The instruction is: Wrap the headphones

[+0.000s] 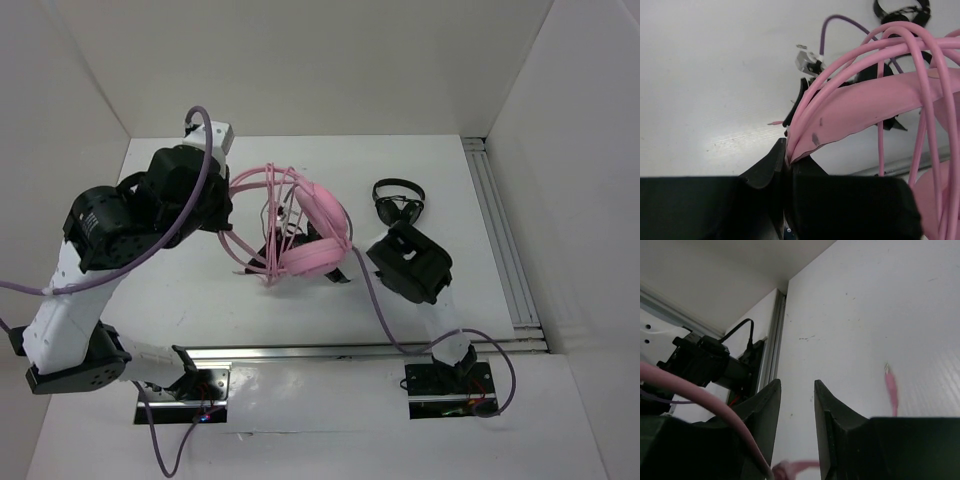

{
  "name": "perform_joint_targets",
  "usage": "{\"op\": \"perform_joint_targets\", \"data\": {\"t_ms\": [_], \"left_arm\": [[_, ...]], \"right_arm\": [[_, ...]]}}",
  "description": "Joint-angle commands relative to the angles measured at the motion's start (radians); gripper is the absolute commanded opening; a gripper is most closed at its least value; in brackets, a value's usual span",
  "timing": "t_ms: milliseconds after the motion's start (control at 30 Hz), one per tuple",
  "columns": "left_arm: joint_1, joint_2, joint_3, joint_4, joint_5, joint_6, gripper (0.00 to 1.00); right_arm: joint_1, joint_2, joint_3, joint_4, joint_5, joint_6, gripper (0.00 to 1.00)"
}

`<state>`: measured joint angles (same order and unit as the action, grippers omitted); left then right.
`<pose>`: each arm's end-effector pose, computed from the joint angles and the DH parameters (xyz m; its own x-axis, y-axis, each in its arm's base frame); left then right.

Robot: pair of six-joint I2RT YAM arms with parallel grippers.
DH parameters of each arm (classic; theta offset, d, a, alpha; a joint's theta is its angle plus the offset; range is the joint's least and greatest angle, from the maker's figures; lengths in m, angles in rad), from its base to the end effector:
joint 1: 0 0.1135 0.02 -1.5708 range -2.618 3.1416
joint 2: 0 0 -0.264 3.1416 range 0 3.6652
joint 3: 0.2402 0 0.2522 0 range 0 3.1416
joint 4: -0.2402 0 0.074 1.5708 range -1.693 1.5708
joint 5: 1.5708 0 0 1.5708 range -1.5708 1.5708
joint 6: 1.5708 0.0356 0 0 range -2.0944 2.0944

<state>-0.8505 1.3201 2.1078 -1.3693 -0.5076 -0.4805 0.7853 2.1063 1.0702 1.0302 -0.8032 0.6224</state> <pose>0.1269 -0.1183 0.5274 -0.5011 -0.0414 -0.8644 0.1774 0.9727 -0.1494 0.2859 0.3221 0.1598 -0.5863 -0.0137 -0.8100 -0.8099 -0.0119 0.5864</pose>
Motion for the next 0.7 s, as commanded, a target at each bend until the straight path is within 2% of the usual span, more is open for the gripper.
{"op": "perform_joint_targets", "data": {"t_ms": [0,133,300,367,400,467,500,600,667], "left_arm": [[0.008,0.007,0.113,0.012,-0.167,-0.127,0.0],[0.042,0.007,0.124,0.042,-0.189,-0.138,0.0],[0.073,-0.002,0.094,0.076,-0.167,-0.138,0.0],[0.073,-0.015,0.084,0.076,-0.158,-0.138,0.0],[0.083,-0.015,0.074,0.087,-0.158,-0.138,0.0],[0.094,-0.024,0.073,0.096,-0.158,-0.148,0.0],[0.119,-0.024,0.073,0.096,-0.178,-0.158,0.0],[0.157,-0.024,0.046,0.108,-0.227,-0.17,0.0],[0.212,-0.015,0.024,0.162,-0.236,-0.17,0.0]], "right_arm": [[0.011,0.066,0.04,0.277,-0.013,0.131,0.41],[0.031,0.173,0.04,0.363,-0.013,0.172,0.42],[0.051,0.225,0.04,0.419,-0.002,0.204,0.42],[0.06,0.225,0.04,0.432,0.018,0.204,0.35],[0.06,0.225,0.04,0.441,0.028,0.204,0.18],[0.06,0.201,0.031,0.441,0.029,0.204,0.06],[0.06,0.189,0.007,0.441,0.041,0.204,0.03],[0.069,0.092,-0.085,0.491,0.097,0.195,0.03],[0.087,0.026,-0.208,0.513,0.128,0.16,0.02]]}}
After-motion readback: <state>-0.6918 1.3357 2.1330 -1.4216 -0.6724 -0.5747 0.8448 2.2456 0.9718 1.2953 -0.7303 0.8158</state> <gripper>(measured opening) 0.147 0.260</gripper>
